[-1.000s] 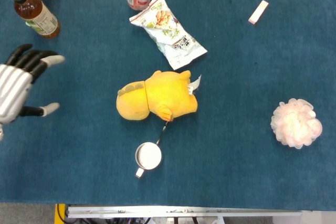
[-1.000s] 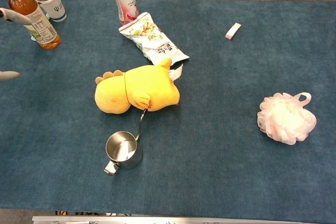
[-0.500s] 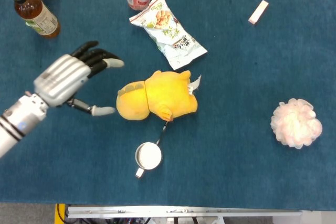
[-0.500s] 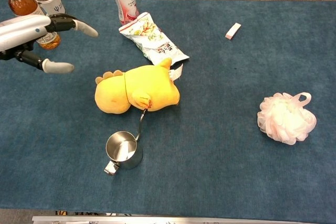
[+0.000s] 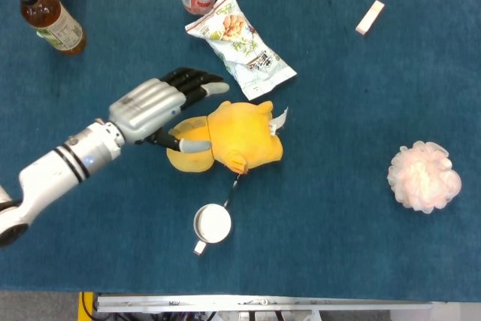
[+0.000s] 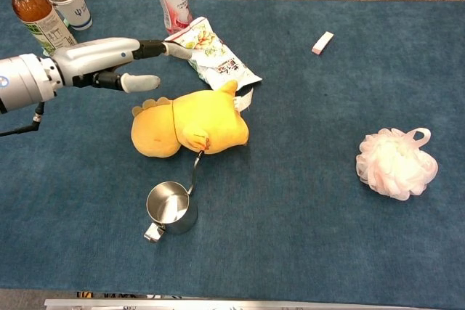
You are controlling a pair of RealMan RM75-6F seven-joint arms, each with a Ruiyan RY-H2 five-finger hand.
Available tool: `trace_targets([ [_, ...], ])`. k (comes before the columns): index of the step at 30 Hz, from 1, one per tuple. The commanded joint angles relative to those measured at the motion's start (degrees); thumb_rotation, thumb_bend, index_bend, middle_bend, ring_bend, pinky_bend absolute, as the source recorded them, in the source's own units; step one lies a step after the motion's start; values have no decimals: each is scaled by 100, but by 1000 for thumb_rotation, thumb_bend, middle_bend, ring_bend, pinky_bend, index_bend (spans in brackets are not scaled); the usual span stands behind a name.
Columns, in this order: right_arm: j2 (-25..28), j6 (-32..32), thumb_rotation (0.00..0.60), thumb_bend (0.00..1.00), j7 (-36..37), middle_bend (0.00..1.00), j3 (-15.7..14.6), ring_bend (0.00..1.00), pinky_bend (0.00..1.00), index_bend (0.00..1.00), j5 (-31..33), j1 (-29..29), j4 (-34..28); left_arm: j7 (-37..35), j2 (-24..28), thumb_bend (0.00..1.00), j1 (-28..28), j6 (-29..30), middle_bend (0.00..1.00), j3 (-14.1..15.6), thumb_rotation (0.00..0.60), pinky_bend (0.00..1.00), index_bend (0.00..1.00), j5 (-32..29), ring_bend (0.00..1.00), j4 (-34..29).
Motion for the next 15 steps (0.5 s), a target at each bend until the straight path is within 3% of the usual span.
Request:
trace_targets([
  [1, -5, -19, 600, 0, 1, 330, 2, 120, 148, 252, 17, 6, 11, 65, -147, 0, -164, -208, 44, -2, 36, 0, 23, -134, 3, 59],
  [15, -49, -70, 600, 0, 87, 330, -15, 120, 148, 252, 92, -14, 122, 369, -878, 0, -724, -878, 38, -207, 16, 0, 15, -841, 0, 355],
])
